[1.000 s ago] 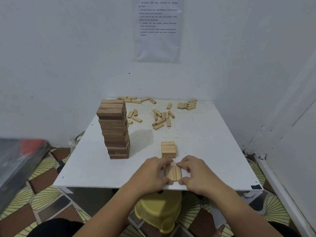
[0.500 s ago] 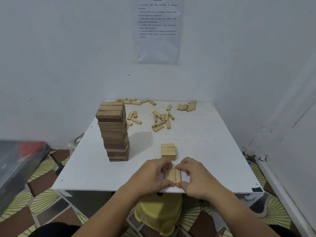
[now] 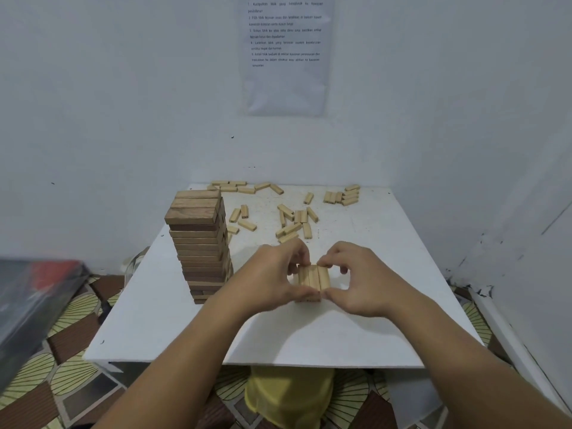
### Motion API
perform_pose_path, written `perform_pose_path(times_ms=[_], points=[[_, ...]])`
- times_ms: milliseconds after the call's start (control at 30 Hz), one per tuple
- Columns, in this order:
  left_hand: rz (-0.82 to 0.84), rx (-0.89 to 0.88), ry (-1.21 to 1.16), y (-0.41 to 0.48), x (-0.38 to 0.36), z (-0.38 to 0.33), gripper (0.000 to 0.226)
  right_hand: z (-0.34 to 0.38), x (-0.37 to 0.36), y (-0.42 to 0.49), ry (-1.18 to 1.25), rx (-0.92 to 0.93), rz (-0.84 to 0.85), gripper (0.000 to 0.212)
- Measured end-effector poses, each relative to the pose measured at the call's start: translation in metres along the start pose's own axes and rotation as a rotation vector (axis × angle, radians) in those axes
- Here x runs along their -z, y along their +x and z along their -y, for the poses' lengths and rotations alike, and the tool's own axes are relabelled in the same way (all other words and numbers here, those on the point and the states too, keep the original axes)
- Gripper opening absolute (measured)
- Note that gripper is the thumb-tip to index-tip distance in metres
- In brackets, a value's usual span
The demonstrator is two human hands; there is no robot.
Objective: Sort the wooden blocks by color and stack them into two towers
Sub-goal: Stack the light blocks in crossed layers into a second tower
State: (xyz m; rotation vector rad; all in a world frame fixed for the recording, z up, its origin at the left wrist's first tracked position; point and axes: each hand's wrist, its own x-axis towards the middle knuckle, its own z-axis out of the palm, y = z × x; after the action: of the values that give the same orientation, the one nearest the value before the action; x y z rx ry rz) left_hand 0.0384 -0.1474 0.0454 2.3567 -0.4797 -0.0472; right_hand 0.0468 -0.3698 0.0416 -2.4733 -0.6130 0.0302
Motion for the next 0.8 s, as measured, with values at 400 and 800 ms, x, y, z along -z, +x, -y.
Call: perform_pose_path(times_ms=[400, 800], points=[[0.049, 0.074, 0.017, 0.024, -0.012, 0.03, 0.044, -0.019, -0.021, 0.028, 0.033, -0.044, 0.062, 0.037], [0.04, 0.051, 0.042, 0.029, -0.016, 0.039, 0.044, -0.02, -0.024, 0.034, -0.012, -0.035, 0.067, 0.037]])
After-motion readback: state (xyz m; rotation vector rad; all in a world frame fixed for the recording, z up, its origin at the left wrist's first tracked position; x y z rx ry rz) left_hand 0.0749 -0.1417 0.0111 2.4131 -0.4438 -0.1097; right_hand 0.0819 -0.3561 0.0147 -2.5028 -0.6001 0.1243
